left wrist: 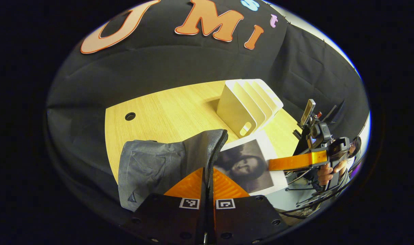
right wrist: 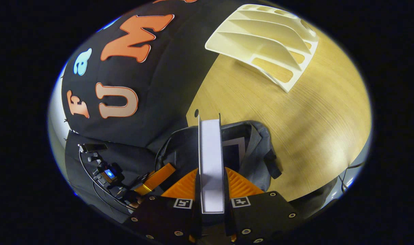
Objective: Open the schoolbag, grab two books from the bookshelf and put them into the schoolbag.
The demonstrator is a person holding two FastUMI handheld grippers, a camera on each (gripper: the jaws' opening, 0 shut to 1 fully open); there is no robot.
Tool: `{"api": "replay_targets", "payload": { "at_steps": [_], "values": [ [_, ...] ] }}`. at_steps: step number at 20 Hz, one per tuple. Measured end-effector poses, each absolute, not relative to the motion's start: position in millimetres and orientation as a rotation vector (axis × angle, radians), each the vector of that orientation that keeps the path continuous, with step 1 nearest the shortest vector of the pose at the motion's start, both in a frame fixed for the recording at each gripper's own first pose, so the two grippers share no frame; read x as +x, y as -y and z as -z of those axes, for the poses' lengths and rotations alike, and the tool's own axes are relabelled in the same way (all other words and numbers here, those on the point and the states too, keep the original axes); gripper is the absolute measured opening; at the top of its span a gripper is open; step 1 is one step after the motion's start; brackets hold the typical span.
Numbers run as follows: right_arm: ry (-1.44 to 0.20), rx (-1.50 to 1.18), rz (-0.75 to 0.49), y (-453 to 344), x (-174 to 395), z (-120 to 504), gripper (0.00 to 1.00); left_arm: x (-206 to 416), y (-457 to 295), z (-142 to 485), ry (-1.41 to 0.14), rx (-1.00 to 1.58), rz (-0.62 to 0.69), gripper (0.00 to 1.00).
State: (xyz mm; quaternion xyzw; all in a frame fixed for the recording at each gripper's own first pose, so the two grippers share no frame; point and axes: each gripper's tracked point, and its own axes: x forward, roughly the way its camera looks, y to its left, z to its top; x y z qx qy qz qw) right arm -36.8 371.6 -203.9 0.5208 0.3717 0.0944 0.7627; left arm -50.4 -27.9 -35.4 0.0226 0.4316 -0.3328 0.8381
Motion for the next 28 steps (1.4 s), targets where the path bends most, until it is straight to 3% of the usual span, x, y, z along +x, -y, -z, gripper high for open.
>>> {"api": "replay_targets", "payload": {
  "at_steps": [8,14,19,22,24,25,26,28],
  "values": [
    [-0.741,1.216,-0.245,-397,-17,223,0.27,-64,55,30,-0.897,0.104,0.763,0.04],
    [-0.781,1.219,-0.296,-435,-3,241,0.27,-70,62,24,-0.882,0.124,0.780,0.04],
    [-0.837,1.196,-0.268,-451,8,256,0.28,-65,59,27,-0.884,0.102,0.752,0.04],
    [-0.943,1.049,-0.186,-441,-3,270,0.40,-66,52,30,-0.882,0.089,0.735,0.04],
    [-0.968,0.965,-0.173,-432,-6,267,0.43,-67,49,31,-0.880,0.067,0.733,0.04],
    [-0.959,0.929,-0.176,-428,-6,262,0.60,-67,47,32,-0.879,0.057,0.730,0.04],
    [-0.943,0.912,-0.182,-424,-6,253,0.51,-67,44,33,-0.877,0.049,0.718,0.04],
    [-0.907,0.888,-0.201,-412,-4,234,0.62,-67,40,32,-0.879,0.025,0.682,0.05]
  ]
}}
